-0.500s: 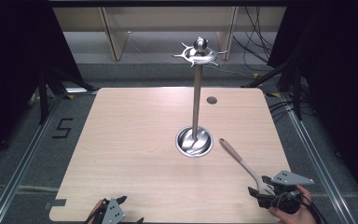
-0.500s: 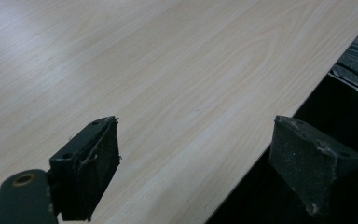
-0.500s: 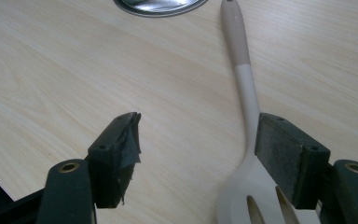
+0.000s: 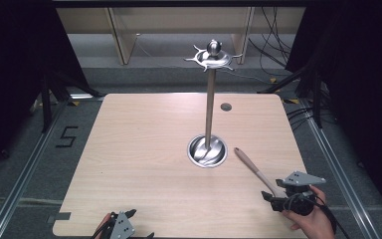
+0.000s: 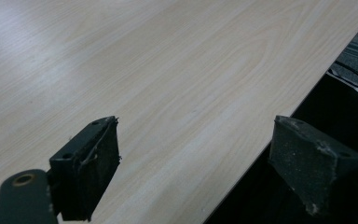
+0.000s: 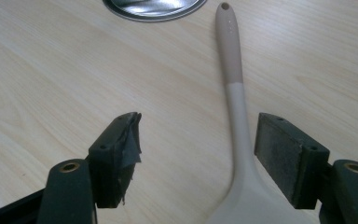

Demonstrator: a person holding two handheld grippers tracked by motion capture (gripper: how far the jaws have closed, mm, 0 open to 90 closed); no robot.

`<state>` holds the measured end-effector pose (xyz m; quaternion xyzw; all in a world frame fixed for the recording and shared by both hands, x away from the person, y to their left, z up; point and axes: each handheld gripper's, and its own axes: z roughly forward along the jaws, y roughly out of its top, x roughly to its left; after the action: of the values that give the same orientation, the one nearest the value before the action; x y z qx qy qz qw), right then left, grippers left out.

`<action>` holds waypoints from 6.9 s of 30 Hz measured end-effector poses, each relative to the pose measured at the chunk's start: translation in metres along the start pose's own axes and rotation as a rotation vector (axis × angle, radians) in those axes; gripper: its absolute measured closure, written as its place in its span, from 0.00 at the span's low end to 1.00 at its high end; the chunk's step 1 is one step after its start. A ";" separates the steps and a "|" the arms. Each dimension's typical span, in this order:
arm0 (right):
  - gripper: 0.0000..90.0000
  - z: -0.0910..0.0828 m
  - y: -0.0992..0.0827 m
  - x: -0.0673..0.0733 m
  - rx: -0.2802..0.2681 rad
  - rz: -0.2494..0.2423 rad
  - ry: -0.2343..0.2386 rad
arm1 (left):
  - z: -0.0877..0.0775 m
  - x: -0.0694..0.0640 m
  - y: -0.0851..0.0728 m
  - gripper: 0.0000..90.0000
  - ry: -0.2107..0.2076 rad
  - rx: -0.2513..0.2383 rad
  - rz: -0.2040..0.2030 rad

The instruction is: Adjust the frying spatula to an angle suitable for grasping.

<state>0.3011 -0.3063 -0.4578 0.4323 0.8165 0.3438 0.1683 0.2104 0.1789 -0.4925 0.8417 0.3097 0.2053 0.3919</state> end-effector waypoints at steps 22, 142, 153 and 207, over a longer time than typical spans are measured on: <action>0.47 0.032 0.061 -0.019 0.159 -0.030 -0.041 | 0.000 -0.001 0.000 0.17 -0.003 0.001 -0.006; 0.83 -0.010 0.113 -0.050 -0.153 -0.138 0.060 | -0.001 0.001 0.001 0.17 0.002 -0.012 0.034; 0.83 -0.030 0.124 -0.046 -0.338 -0.133 0.058 | -0.002 -0.001 0.000 0.17 -0.017 -0.004 -0.021; 0.83 -0.025 0.225 0.018 -0.404 -0.233 0.150 | -0.002 0.000 -0.001 0.17 -0.006 -0.015 -0.024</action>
<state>0.4089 -0.2140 -0.2805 0.2658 0.7856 0.5096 0.2289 0.2090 0.1807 -0.4918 0.8355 0.3170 0.2002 0.4017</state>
